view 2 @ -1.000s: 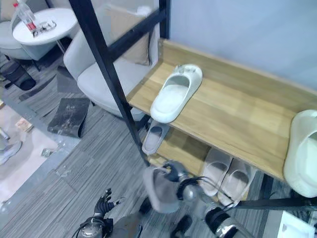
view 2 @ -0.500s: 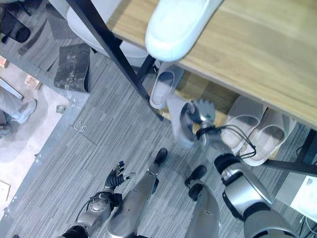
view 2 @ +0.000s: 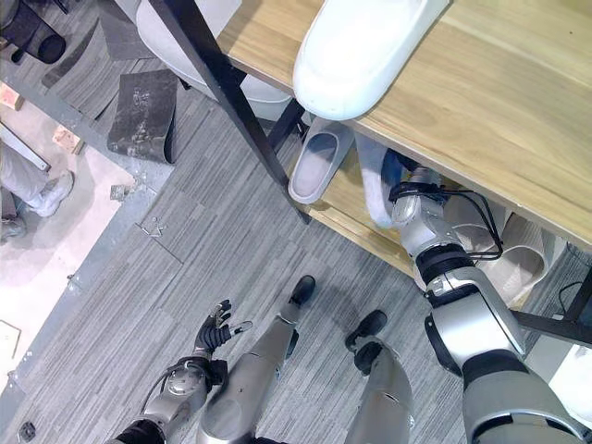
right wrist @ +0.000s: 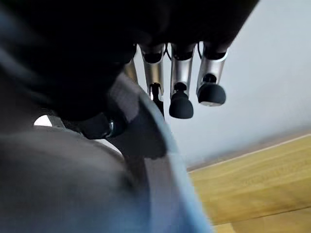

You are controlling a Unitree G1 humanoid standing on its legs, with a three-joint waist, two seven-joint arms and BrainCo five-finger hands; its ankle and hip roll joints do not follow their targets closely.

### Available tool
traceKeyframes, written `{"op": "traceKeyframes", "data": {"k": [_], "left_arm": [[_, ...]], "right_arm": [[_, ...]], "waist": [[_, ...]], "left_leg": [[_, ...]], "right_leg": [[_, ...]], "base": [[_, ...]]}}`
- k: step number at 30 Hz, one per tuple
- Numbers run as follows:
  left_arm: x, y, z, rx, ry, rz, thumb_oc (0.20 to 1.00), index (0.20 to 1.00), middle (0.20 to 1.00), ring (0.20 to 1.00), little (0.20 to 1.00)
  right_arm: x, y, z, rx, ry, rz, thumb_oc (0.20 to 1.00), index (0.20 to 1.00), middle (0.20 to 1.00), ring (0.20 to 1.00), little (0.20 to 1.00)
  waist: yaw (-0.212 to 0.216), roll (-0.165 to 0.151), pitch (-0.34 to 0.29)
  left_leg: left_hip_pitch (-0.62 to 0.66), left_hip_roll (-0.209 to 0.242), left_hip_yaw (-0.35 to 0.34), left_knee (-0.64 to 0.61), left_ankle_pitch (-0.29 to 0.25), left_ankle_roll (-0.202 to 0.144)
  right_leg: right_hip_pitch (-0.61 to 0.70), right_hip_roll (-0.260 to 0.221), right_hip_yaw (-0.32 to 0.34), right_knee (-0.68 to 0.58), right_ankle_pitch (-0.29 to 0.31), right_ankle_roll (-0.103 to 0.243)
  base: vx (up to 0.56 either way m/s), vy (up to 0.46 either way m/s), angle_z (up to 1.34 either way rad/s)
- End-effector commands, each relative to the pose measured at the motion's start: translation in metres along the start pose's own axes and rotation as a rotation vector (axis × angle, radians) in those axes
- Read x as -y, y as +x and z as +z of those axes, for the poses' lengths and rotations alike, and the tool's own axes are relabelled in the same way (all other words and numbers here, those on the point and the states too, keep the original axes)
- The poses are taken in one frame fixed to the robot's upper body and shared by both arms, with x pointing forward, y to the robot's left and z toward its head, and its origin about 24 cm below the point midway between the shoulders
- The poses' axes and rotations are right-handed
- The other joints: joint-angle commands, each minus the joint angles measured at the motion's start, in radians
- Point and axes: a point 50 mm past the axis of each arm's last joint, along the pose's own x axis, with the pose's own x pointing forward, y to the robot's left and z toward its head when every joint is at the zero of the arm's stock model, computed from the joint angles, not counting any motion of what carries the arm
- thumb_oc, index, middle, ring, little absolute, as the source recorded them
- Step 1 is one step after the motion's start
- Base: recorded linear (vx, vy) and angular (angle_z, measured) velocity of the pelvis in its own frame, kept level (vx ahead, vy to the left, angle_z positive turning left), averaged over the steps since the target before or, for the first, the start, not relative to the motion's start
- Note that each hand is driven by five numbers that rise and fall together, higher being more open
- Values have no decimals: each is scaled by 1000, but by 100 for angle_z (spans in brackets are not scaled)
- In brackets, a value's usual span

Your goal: Arrange the slippers neatly on the shoe rack.

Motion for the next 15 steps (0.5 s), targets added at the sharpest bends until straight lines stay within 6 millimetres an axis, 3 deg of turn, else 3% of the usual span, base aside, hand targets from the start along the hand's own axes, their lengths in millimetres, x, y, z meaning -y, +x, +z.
{"op": "traceKeyframes", "data": {"k": [1, 11, 15], "left_arm": [[-3, 2, 6, 35, 15, 7, 1000, 1000, 1000, 1000, 1000], [1, 4, 11, 50, -2, 0, 1000, 1000, 1000, 1000, 1000], [2, 6, 14, 57, -7, 3, 1000, 1000, 1000, 1000, 1000]], "right_arm": [[25, 28, 11, 69, -33, -91, 200, 200, 200, 200, 200], [23, 22, -32, -70, -185, -43, 200, 200, 200, 200, 200], [20, 21, -32, -81, -192, -34, 200, 200, 200, 200, 200]], "waist": [[21, -34, -2], [16, -18, 31], [15, -18, 40]], "left_leg": [[6, -13, 59, 81, -117, 15], [-80, -33, 55, 137, -125, 19], [-96, -34, 57, 141, -125, 20]], "right_leg": [[90, 19, 56, -72, -38, 81], [14, 2, 53, -6, -59, 83], [-4, 2, 61, -1, -61, 82]], "base": [[0, 0, 0], [9, 5, 4], [8, 13, 4]]}}
